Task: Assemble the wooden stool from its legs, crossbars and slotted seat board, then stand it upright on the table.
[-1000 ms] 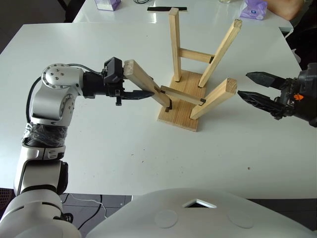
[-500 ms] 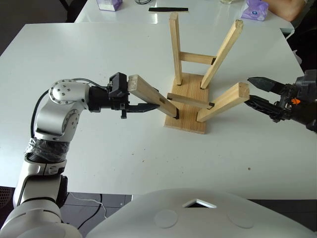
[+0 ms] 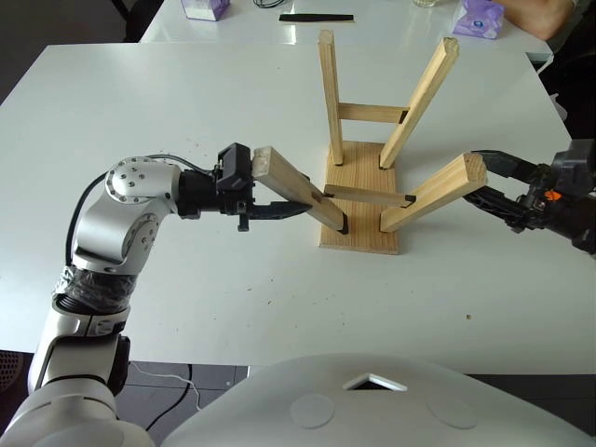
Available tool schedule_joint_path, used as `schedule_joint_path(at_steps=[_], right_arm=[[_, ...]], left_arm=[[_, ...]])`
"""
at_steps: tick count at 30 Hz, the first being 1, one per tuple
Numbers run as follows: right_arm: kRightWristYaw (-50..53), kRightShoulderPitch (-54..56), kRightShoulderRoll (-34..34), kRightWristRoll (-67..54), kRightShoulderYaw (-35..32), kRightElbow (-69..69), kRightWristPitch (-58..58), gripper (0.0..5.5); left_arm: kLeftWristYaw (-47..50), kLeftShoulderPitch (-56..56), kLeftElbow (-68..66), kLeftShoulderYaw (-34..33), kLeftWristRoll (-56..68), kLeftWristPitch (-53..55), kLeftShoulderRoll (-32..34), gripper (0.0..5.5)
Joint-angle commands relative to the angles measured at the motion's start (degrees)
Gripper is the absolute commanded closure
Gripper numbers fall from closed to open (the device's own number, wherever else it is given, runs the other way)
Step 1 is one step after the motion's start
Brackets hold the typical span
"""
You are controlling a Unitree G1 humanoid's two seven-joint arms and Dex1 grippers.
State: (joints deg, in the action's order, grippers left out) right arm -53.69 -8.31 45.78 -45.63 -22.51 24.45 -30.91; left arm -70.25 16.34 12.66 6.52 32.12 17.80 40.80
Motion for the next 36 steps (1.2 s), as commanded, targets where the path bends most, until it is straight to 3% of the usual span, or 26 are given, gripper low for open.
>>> schedule_joint_path(at_steps=[1,19,27,36], right_arm=[[-0.39,-0.63,0.0,2.27,1.15,0.38,1.25,2.31],[-0.64,-1.5,-0.62,2.88,1.29,0.74,1.95,2.31],[-0.35,-2.02,-1.21,3.22,1.3,1.0,2.35,2.31],[-0.76,-1.9,-0.93,3.76,1.53,0.71,2.57,2.31]], left_arm=[[-0.21,1.8,-2.76,0.14,-2.94,0.18,1.1,3.45],[-2.63,7.25,-7.97,-2.17,-1.92,0.27,0.52,3.45],[-5.53,-2.76,-7.05,2.38,-6.58,-2.58,1.89,3.45],[-6.3,-2.59,-11.29,5.09,-9.94,-9.14,4.17,3.45]])
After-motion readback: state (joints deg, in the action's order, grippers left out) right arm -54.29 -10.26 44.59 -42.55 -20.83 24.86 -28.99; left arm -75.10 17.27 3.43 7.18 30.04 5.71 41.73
